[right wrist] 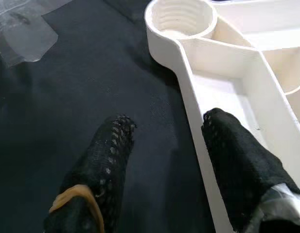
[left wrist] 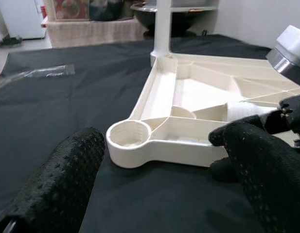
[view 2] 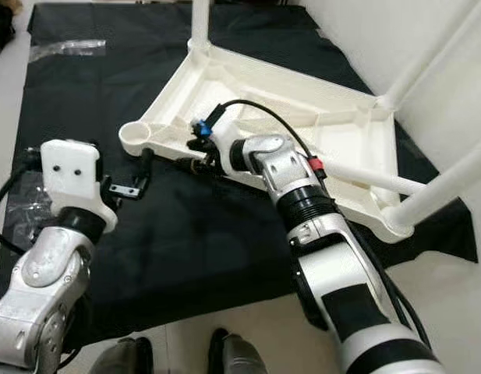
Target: Building children table
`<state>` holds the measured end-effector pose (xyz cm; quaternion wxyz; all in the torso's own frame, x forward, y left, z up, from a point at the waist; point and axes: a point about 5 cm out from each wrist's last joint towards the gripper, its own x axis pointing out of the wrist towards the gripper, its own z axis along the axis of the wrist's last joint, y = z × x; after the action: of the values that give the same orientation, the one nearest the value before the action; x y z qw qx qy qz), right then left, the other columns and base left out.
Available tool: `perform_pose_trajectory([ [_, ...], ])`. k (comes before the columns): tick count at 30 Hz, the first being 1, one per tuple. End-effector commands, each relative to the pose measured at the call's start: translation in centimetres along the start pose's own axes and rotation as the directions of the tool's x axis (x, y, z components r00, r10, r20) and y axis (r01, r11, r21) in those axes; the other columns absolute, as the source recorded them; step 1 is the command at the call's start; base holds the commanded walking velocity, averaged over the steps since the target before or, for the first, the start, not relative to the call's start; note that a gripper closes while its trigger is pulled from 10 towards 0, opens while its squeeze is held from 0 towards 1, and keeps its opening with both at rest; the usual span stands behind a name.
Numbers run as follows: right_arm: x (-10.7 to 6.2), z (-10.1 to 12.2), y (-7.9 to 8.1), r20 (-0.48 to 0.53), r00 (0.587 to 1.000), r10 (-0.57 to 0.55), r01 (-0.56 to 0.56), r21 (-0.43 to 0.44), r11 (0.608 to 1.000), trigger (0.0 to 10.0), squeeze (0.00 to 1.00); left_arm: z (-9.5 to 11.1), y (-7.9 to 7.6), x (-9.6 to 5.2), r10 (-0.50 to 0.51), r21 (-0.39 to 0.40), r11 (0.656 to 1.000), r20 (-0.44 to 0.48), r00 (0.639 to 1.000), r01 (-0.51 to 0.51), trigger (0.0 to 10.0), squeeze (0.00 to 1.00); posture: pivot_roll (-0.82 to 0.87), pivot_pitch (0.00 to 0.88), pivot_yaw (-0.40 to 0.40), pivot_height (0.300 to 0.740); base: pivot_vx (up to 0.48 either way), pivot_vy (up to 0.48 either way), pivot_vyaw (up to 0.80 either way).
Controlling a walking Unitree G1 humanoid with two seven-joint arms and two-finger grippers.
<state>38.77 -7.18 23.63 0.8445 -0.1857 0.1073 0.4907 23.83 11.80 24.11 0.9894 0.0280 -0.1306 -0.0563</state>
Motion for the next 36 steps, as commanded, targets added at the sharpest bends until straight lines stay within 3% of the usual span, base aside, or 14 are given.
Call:
perform_pose_trajectory([
  [1,1.0,0.4,0.3,-0.004,1.000,0.011,-0.011,-0.001,1.000,10.0,0.00,0.1,-0.5,-0.5,-0.020,-0.031,0.999,-0.008,1.000,0.020,10.0,0.00,0.03,0.286,-0.177,0.740,0.000,0.000,0.00],
  [4,2.1,1.1,0.6,-0.017,1.000,-0.018,0.018,-0.019,1.000,10.0,0.00,0.0,-0.9,-0.8,-0.028,-0.040,0.999,-0.014,1.000,0.027,10.0,0.00,0.02,0.294,-0.182,0.740,0.000,0.000,0.00],
  [9,2.5,1.6,0.6,-0.018,0.999,-0.036,0.036,-0.022,0.999,10.0,0.00,-0.2,-1.1,-1.1,-0.028,-0.045,0.999,-0.028,0.999,0.026,10.0,0.00,0.02,0.297,-0.191,0.740,0.000,0.000,0.00],
  [15,3.2,1.2,0.8,-0.081,0.995,-0.058,0.051,-0.092,0.994,10.0,0.00,-0.1,-1.1,-1.2,-0.009,-0.052,0.999,-0.032,0.999,0.007,10.0,0.00,0.01,0.314,-0.198,0.740,0.000,0.000,0.00],
  [19,3.4,1.9,0.7,-0.052,0.995,-0.083,0.079,-0.074,0.994,10.0,0.00,-0.1,-1.1,-1.1,-0.012,-0.054,0.998,-0.035,0.999,0.010,10.0,0.00,0.01,0.314,-0.198,0.740,0.000,0.000,0.00],
  [22,2.7,4.7,0.1,0.094,0.993,-0.074,0.071,0.030,0.997,10.0,0.00,-0.1,-1.1,-1.2,-0.014,-0.058,0.998,-0.038,0.999,0.012,10.0,0.00,0.01,0.310,-0.204,0.740,0.000,0.000,0.00],
  [27,2.2,6.5,-0.4,0.177,0.980,-0.089,0.076,0.078,0.994,10.0,0.00,-0.2,-1.2,-1.2,-0.016,-0.060,0.998,-0.037,0.999,0.014,10.0,0.00,0.01,0.309,-0.199,0.740,0.000,0.000,0.00],
  [32,2.3,5.2,-0.6,0.098,0.989,-0.110,0.108,0.031,0.994,10.0,0.00,-0.2,-1.3,-1.3,-0.016,-0.059,0.998,-0.037,0.999,0.014,10.0,0.00,0.01,0.309,-0.199,0.740,0.000,0.000,0.00],
  [36,3.1,2.5,0.3,-0.012,0.999,-0.040,0.040,-0.003,0.999,10.0,0.00,0.1,-1.2,-1.2,-0.013,-0.068,0.998,-0.022,1.000,0.012,10.0,0.00,0.01,0.308,-0.199,0.740,0.000,0.000,0.00],
])
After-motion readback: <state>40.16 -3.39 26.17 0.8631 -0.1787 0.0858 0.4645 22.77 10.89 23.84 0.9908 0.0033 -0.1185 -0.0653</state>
